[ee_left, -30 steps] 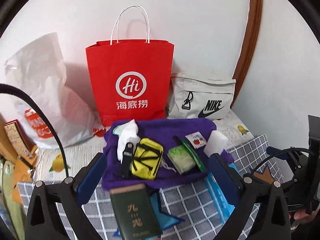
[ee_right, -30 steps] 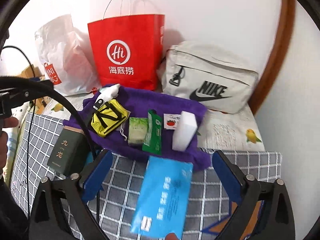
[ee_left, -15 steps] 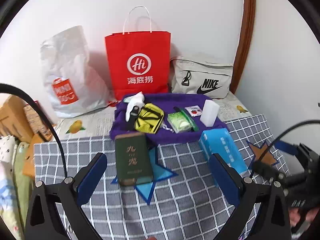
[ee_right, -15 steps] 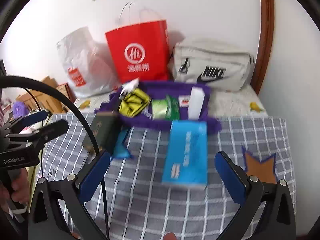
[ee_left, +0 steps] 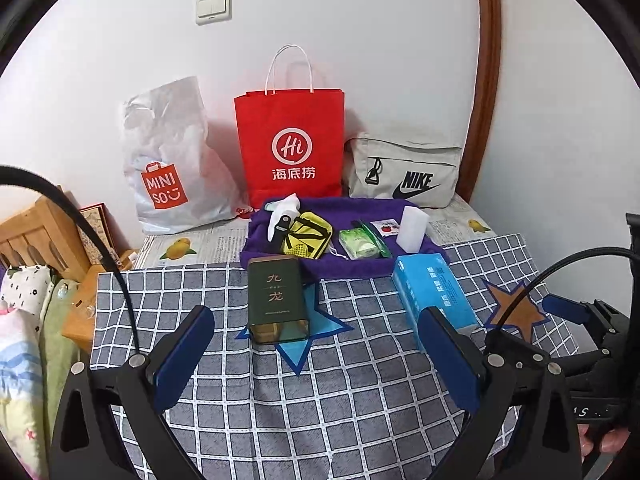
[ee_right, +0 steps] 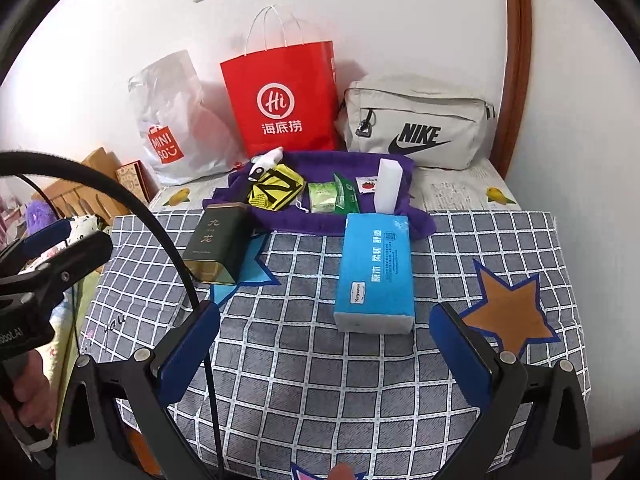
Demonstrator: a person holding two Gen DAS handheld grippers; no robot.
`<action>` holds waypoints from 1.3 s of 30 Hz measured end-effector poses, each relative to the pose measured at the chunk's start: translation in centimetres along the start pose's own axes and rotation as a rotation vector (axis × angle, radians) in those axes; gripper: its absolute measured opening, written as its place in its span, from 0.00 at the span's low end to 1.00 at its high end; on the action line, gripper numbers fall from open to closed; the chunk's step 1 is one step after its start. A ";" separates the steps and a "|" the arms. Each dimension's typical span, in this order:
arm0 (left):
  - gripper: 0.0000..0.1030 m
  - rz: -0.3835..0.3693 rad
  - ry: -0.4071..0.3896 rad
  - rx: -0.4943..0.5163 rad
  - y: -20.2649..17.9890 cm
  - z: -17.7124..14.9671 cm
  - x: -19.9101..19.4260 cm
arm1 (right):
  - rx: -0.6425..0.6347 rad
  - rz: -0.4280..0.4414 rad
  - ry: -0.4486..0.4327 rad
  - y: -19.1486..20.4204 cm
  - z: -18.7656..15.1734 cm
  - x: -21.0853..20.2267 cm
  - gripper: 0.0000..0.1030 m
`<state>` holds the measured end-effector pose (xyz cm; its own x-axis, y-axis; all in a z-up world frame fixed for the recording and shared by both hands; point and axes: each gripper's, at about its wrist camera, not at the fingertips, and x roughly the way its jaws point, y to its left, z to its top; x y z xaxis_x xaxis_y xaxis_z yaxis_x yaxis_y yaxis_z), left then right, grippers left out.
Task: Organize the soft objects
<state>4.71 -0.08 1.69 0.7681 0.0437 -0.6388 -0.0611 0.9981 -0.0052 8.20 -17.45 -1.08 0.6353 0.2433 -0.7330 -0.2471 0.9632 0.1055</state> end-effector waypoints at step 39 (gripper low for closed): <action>1.00 -0.039 0.033 0.001 -0.2 -1.1 -0.3 | -0.030 -0.059 -0.043 1.2 0.0 -2.3 1.00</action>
<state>3.81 -0.32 0.99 0.7483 0.0032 -0.6633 -0.0307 0.9991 -0.0299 6.45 -16.88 0.76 0.6798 0.1917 -0.7079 -0.2297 0.9723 0.0428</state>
